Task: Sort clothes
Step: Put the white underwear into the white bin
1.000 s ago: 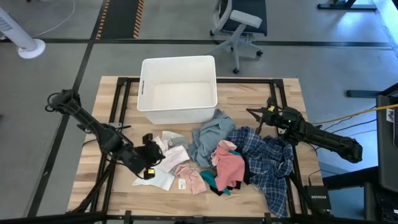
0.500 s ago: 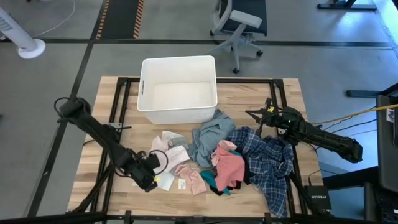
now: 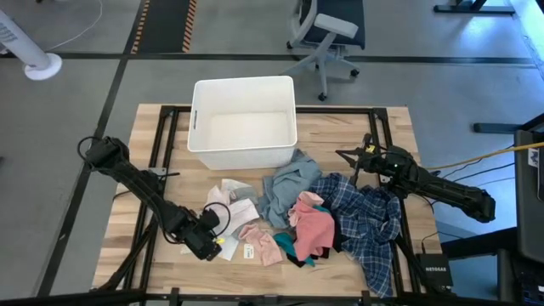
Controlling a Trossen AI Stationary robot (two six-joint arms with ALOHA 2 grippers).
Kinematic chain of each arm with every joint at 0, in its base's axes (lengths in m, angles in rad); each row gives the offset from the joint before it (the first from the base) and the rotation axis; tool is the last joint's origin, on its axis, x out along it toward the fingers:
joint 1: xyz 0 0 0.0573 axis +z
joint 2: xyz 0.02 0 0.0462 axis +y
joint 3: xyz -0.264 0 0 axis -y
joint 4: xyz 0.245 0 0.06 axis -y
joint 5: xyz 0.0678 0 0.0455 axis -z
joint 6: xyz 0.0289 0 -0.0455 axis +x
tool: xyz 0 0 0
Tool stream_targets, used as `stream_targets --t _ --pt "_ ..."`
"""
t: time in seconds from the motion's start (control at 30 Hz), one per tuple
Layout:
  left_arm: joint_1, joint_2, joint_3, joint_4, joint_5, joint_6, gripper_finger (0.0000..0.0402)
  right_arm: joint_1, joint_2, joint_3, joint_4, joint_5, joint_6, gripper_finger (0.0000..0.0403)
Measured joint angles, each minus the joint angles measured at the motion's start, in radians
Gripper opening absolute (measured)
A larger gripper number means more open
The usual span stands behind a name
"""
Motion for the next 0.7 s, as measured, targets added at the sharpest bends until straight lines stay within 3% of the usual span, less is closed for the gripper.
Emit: stream_targets --t 0.37,0.57,0.7 --pt "0.022 0.004 0.0 0.013 0.003 -0.062 0.0182 0.0 0.0 0.0 -0.028 -0.007 0.0 0.0019" --pt "0.023 0.04 -0.024 0.129 0.006 -0.047 0.021 0.0 0.0 0.0 -0.028 -0.007 0.0 0.0019" --pt "0.024 0.081 -0.036 0.105 0.011 -0.05 0.0209 0.0 0.0 0.0 -0.029 -0.007 0.0 0.0019"
